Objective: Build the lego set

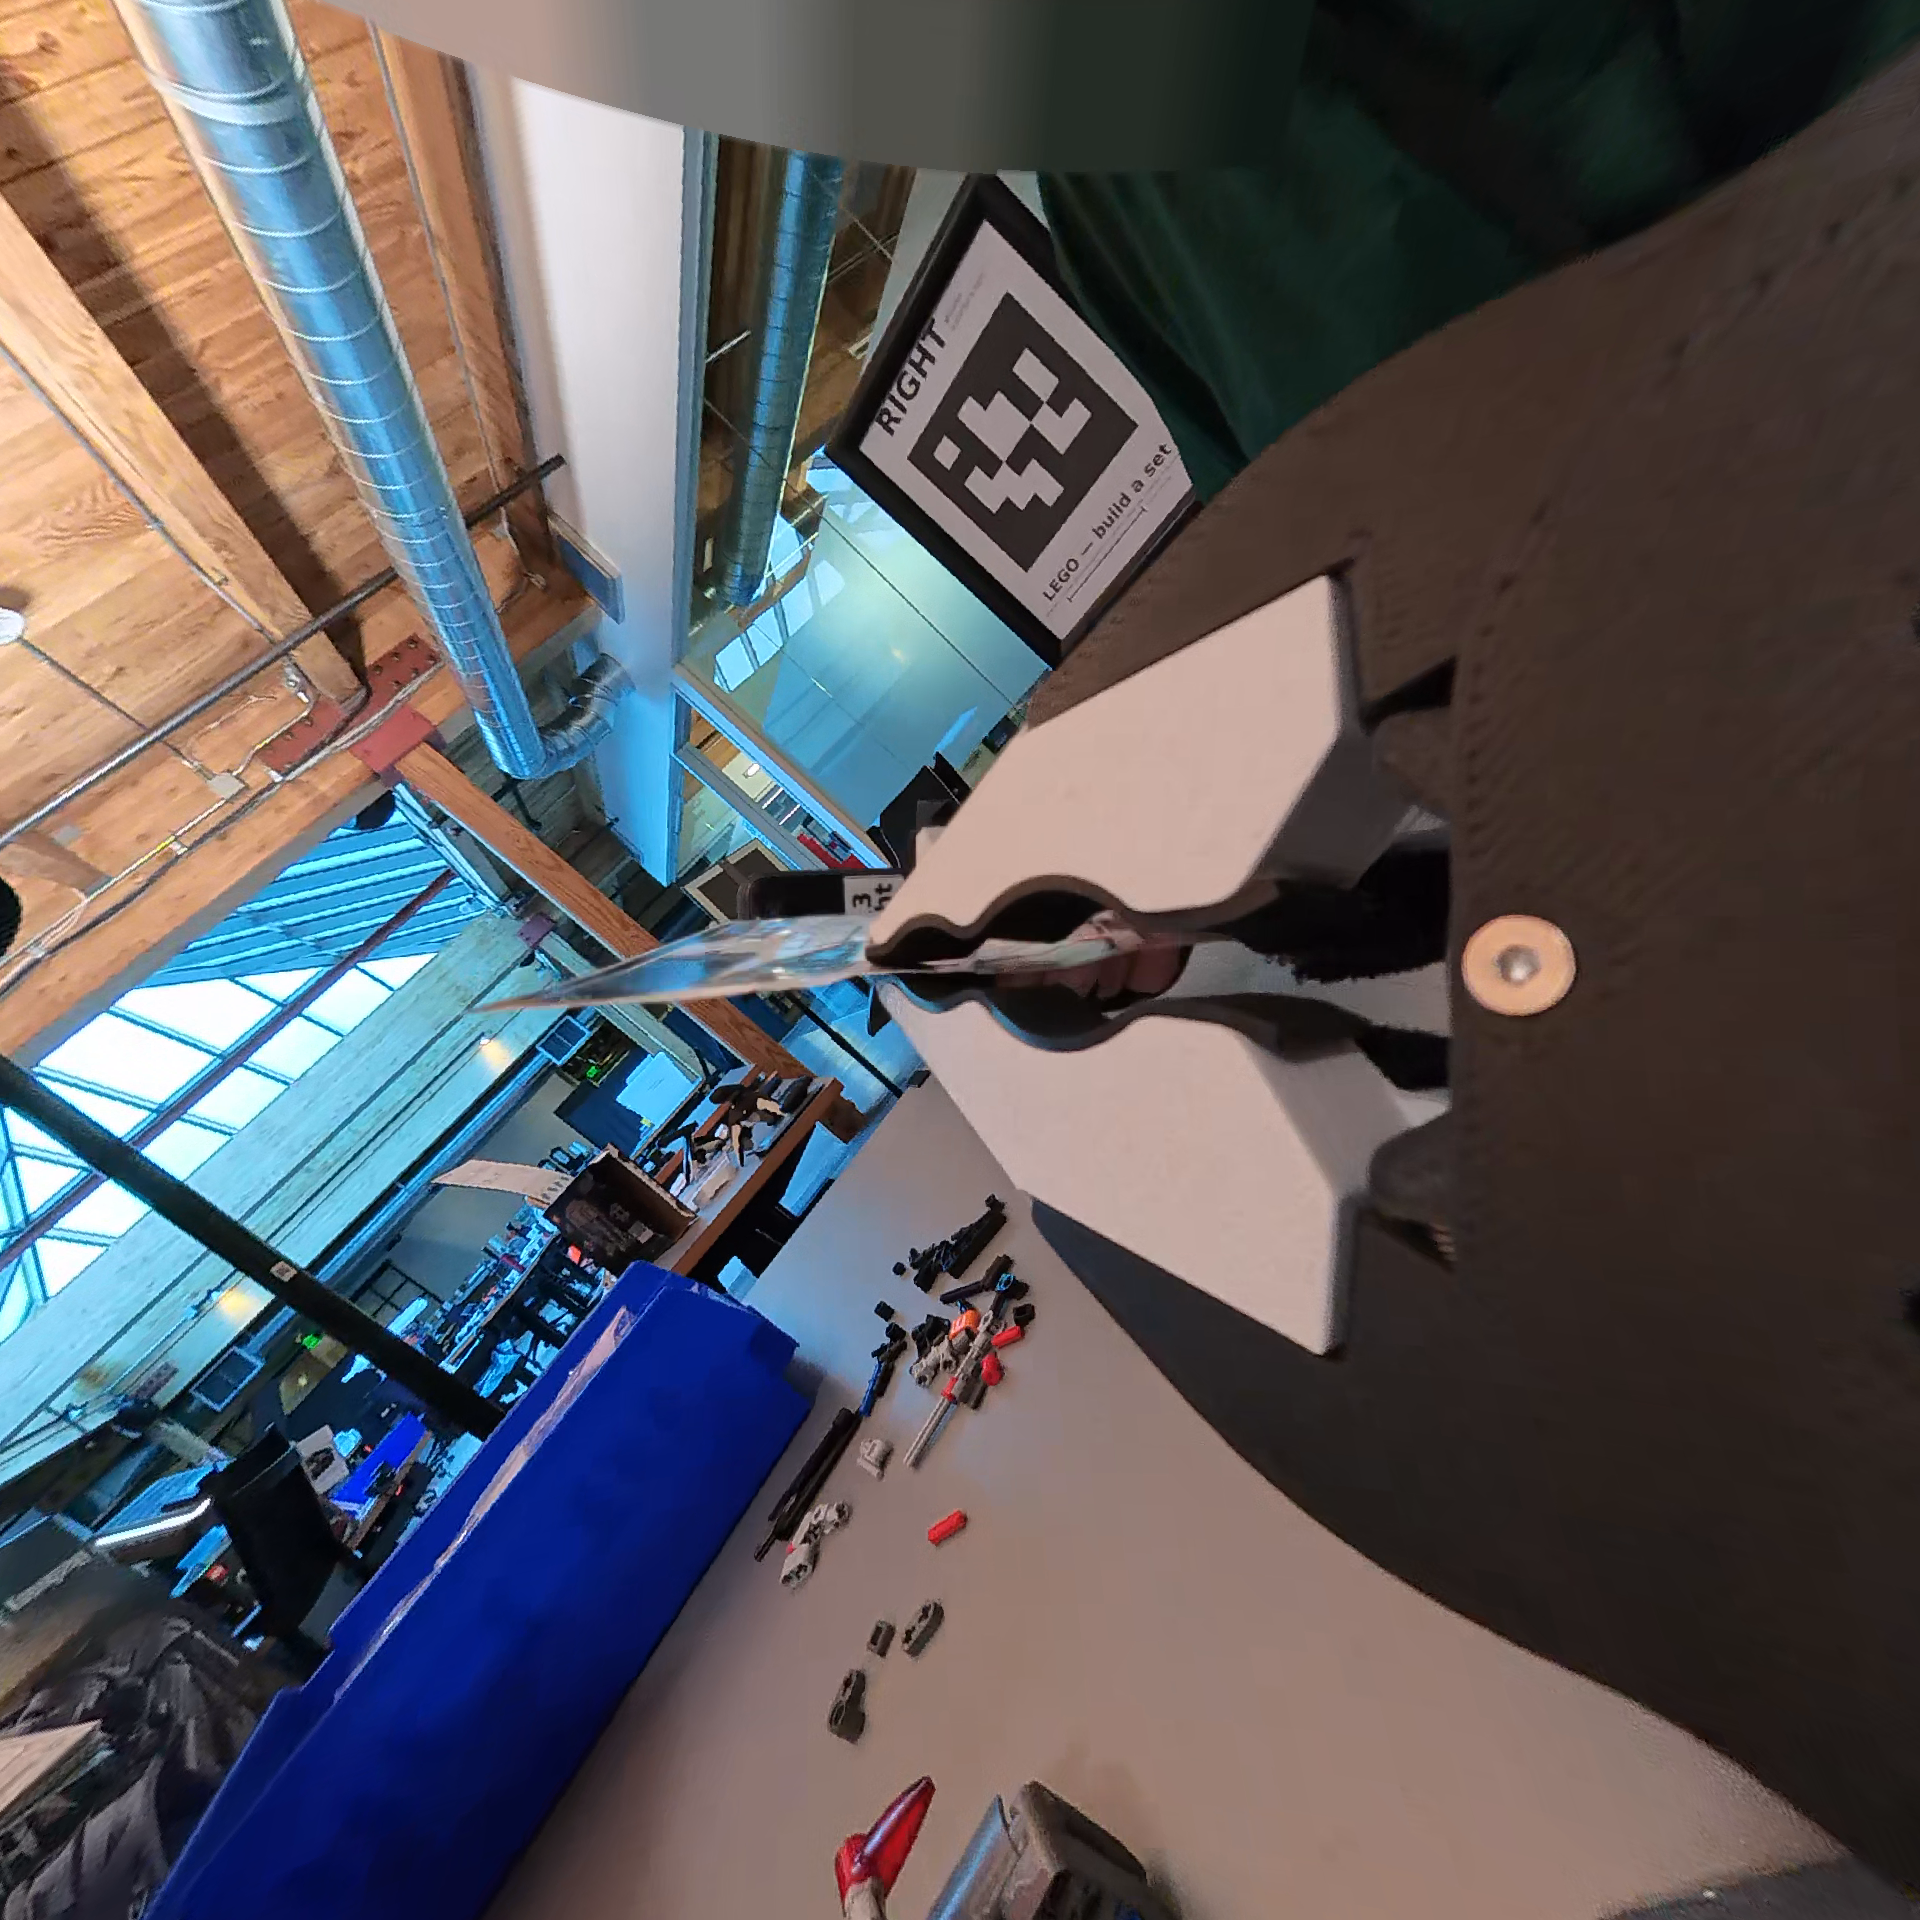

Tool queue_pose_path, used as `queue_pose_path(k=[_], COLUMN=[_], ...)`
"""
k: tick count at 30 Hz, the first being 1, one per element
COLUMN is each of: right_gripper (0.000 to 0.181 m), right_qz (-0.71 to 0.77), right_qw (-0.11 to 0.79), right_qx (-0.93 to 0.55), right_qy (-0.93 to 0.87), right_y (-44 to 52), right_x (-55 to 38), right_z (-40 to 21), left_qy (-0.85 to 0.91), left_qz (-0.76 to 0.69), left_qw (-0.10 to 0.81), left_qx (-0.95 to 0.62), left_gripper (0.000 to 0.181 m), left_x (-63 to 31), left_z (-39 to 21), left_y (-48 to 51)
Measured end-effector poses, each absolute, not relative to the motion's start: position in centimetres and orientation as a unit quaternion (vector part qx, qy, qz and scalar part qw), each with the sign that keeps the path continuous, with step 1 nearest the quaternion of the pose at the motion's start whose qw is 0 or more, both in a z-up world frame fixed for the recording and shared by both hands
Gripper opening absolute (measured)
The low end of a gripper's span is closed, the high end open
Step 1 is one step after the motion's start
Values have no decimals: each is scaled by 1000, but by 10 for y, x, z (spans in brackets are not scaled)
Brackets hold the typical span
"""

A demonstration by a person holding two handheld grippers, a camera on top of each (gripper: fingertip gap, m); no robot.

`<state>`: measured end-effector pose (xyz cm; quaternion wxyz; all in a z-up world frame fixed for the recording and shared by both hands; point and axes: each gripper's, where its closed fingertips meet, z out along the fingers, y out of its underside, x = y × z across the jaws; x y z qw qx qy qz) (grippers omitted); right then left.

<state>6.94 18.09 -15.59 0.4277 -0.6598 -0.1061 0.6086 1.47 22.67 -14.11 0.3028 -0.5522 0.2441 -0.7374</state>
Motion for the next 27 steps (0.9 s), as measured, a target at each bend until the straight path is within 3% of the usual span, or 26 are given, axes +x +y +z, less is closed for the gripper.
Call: queue_pose_path(k=[11, 20, 25, 27], right_gripper=[0, 0, 0, 0], right_qz=[601, 639, 635, 631], right_qw=[436, 484, 499, 500], right_qx=[-655, -584, -582, -587], right_qy=[-141, -123, -94, -83], right_y=[179, 189, 200, 204], right_x=[60, 75, 72, 67], right_z=[-152, -102, -102, -107], left_qy=[229, 249, 295, 296], left_qz=[-746, -795, -787, -780], left_qw=[314, 277, 285, 295], left_qx=[-541, -478, -461, -466], left_gripper=[0, 49, 58, 54], left_x=[10, 8, 25, 30], left_z=[-134, -118, -115, -116], left_y=[231, 217, 191, 187])
